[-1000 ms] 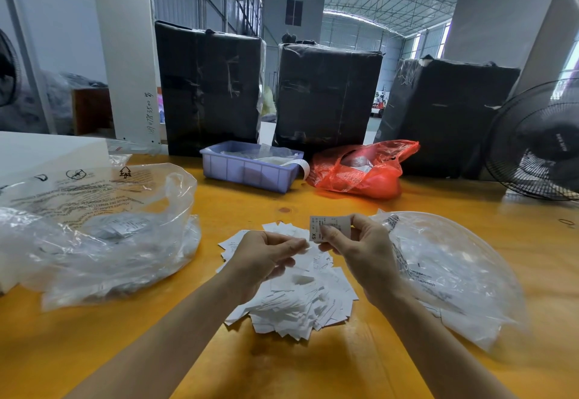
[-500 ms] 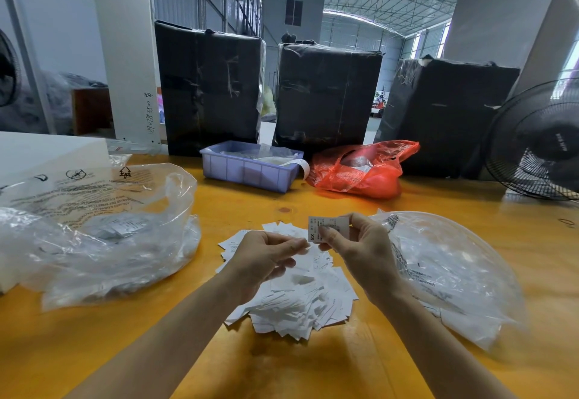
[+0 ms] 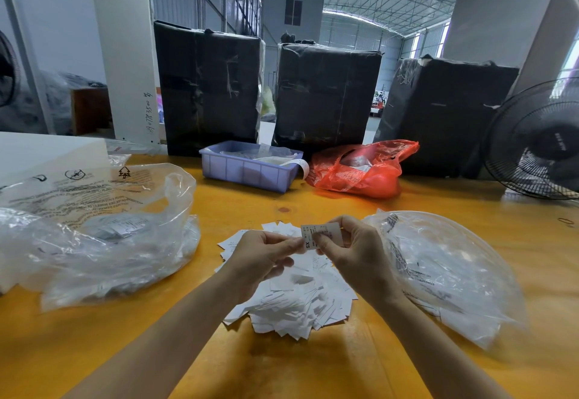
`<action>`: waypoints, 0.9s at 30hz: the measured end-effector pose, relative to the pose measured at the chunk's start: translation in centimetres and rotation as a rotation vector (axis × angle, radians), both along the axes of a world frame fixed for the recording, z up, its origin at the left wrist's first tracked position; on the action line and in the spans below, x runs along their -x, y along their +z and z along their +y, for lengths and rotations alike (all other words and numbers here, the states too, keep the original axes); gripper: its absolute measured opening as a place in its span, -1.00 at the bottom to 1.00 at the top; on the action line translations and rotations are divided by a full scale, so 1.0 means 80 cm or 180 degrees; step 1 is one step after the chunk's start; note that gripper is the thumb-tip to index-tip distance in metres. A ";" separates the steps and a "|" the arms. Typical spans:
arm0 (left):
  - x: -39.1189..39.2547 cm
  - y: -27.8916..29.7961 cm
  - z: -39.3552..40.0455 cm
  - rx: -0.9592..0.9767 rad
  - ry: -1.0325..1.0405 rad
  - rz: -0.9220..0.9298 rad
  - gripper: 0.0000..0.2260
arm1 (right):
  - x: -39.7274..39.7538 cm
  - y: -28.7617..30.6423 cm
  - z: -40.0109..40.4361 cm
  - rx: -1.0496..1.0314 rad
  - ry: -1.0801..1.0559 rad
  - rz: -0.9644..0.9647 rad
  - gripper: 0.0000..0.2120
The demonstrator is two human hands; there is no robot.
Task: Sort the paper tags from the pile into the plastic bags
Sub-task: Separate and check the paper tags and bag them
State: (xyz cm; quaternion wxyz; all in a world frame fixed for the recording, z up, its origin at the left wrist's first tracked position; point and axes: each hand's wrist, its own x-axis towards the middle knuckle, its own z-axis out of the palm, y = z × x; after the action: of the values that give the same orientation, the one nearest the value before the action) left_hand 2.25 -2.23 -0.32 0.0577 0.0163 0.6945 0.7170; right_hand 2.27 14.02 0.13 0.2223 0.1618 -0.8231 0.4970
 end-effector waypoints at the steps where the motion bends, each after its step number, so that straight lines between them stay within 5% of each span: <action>1: 0.000 0.000 0.000 -0.0004 0.0021 -0.0004 -0.86 | 0.000 0.000 0.000 -0.0005 0.0020 -0.0014 -0.90; 27: 0.003 -0.003 0.001 0.0037 0.0001 0.0036 -0.89 | 0.002 -0.002 0.000 0.0133 -0.0055 0.0014 -0.93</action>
State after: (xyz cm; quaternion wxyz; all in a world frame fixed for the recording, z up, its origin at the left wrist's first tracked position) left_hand 2.03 -2.18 -0.58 0.0537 0.0199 0.6989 0.7129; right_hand 2.13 14.05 0.01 0.2317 0.1510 -0.8134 0.5118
